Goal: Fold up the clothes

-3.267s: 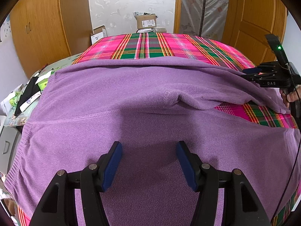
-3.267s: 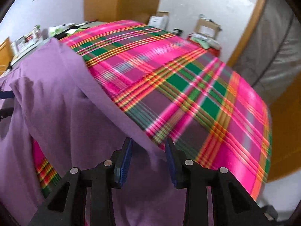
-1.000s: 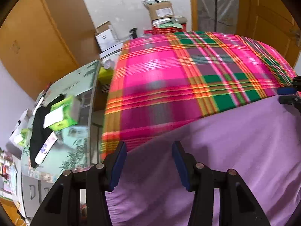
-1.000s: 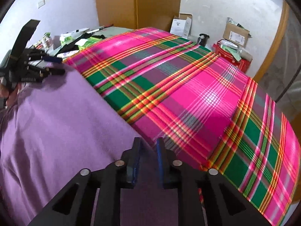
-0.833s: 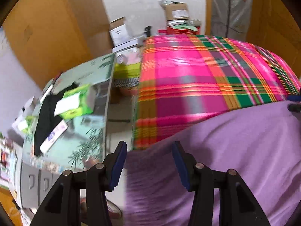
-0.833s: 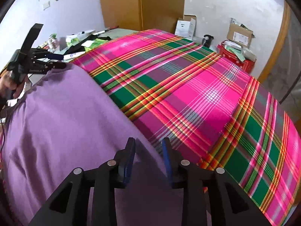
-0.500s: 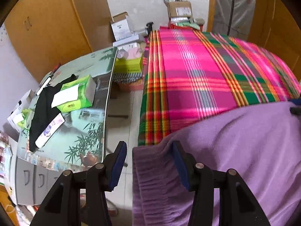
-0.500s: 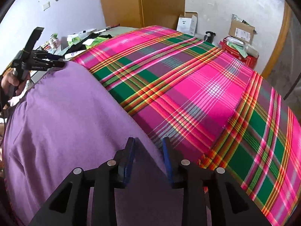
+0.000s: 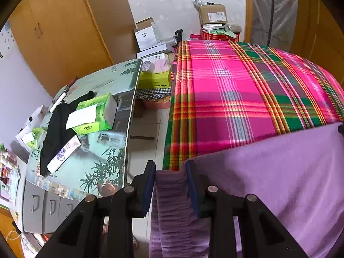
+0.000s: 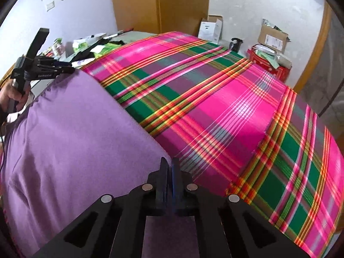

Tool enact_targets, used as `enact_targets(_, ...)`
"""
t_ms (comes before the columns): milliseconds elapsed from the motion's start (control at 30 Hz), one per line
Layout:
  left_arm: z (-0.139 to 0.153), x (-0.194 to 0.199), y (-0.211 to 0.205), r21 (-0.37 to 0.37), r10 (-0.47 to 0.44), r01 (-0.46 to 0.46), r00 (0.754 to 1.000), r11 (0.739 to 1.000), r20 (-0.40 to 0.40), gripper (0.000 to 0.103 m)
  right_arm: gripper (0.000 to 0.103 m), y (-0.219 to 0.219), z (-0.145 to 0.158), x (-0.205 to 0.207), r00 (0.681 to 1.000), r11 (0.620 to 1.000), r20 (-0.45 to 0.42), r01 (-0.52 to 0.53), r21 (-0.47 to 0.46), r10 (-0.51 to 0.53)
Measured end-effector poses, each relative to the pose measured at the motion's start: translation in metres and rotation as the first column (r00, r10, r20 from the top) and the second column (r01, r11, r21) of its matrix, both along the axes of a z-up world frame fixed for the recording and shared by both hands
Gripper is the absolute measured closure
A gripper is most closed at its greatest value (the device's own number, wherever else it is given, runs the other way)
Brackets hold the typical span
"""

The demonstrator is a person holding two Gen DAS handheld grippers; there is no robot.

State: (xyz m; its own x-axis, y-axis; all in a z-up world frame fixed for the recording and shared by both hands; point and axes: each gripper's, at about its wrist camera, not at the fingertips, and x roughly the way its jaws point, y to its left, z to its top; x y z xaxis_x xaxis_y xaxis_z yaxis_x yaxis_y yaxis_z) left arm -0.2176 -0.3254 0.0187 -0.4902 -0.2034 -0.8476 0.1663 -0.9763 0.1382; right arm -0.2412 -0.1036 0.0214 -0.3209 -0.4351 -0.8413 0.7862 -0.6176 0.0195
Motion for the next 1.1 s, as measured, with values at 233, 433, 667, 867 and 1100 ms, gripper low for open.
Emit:
enact_targets(233,0.001,-0.003,-0.009,0.055,0.029,-0.03,1.0,0.998,0.01,0.069,0.096,0.002,0.005,-0.005,0.999,0.999,-0.002,0.045,-0.007,-0.045)
enact_targets(433,0.017,0.019,-0.013,0.046,0.028,-0.028,1.0,0.999,-0.006,0.068,0.078,0.031,0.031,0.008,0.993,0.991,-0.043,0.106,-0.081,-0.11)
enact_targets(667,0.023,0.063,-0.026,0.05,0.083,-0.083,0.996,0.995,-0.016,0.068,0.07,0.085,0.048,0.029,0.971,0.954,-0.006,0.235,-0.185,-0.24)
enact_targets(867,0.026,0.139,-0.003,0.128,0.065,-0.055,0.995,0.99,-0.072,0.068,0.066,0.112,0.054,0.093,0.975,0.946,0.0,0.215,-0.244,-0.222)
enact_targets(1100,0.008,0.232,0.005,0.229,0.157,-0.134,0.984,0.964,-0.084,0.068,0.065,0.124,0.047,0.147,0.978,0.937,0.03,0.204,-0.283,-0.205)
